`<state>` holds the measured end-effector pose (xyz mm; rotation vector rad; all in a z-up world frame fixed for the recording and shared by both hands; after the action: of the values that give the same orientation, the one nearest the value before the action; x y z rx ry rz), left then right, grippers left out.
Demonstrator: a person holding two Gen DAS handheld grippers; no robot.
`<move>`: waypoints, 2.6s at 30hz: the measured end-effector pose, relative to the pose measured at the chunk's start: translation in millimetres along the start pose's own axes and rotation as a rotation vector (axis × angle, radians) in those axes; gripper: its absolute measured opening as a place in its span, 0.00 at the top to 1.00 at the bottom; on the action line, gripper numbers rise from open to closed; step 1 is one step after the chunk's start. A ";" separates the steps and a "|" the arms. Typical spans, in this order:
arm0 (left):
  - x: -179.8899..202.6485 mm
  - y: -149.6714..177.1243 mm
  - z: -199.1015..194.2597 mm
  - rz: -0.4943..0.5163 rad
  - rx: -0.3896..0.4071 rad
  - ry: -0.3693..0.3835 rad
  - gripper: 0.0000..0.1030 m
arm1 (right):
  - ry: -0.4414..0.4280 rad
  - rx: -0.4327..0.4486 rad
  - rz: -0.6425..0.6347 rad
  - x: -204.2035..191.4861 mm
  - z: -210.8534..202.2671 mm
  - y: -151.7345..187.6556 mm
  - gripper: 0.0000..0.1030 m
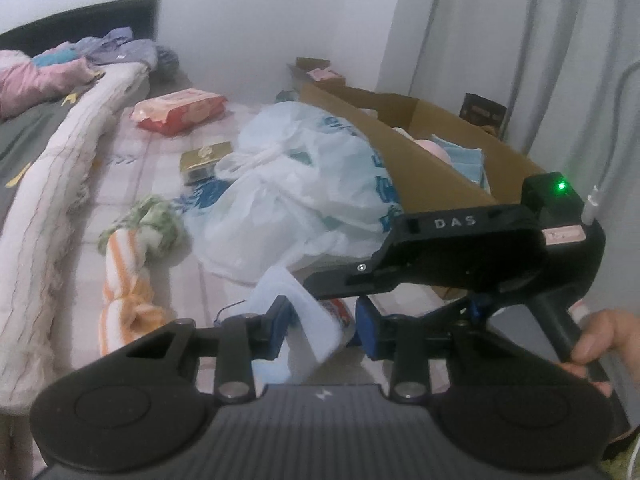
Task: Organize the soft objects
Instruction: 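Grasp the white square container with the right gripper and lift it, then carry the white container with the right gripper into the cardboard box and release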
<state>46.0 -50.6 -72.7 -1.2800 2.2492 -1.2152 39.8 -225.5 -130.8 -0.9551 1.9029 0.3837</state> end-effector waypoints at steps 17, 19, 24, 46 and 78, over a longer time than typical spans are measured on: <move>13.2 7.6 8.3 0.165 -0.029 -0.056 0.29 | 0.072 0.165 -0.062 16.9 -41.3 -11.9 0.39; 8.5 10.5 12.3 0.139 -0.044 -0.040 0.25 | 0.061 0.170 -0.048 20.3 -45.7 -14.4 0.39; 12.8 11.4 15.3 0.148 -0.049 0.003 0.25 | -0.006 0.177 0.011 26.1 -51.8 -16.4 0.39; 17.9 11.5 33.2 0.174 -0.084 -0.018 0.49 | -0.012 0.034 -0.165 -11.4 -22.2 -11.7 0.74; 156.4 -156.8 136.3 0.275 -0.207 0.178 0.49 | 0.020 0.151 -0.091 -16.6 -184.6 -191.6 0.71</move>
<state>127.7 -289.0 -8.9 -0.9145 2.6321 -1.0538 76.0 -454.4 0.9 -0.9437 1.8701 0.1746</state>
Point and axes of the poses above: each gripper's, at about its wrist camera, not at the fingertips, and z roughly the way its jaws point, x to its right, y to its underside, the point moved 4 cm from there along z, roughly the way its jaws point, and after that the axes turned 2 degrees about x, right-handed, at the moved point
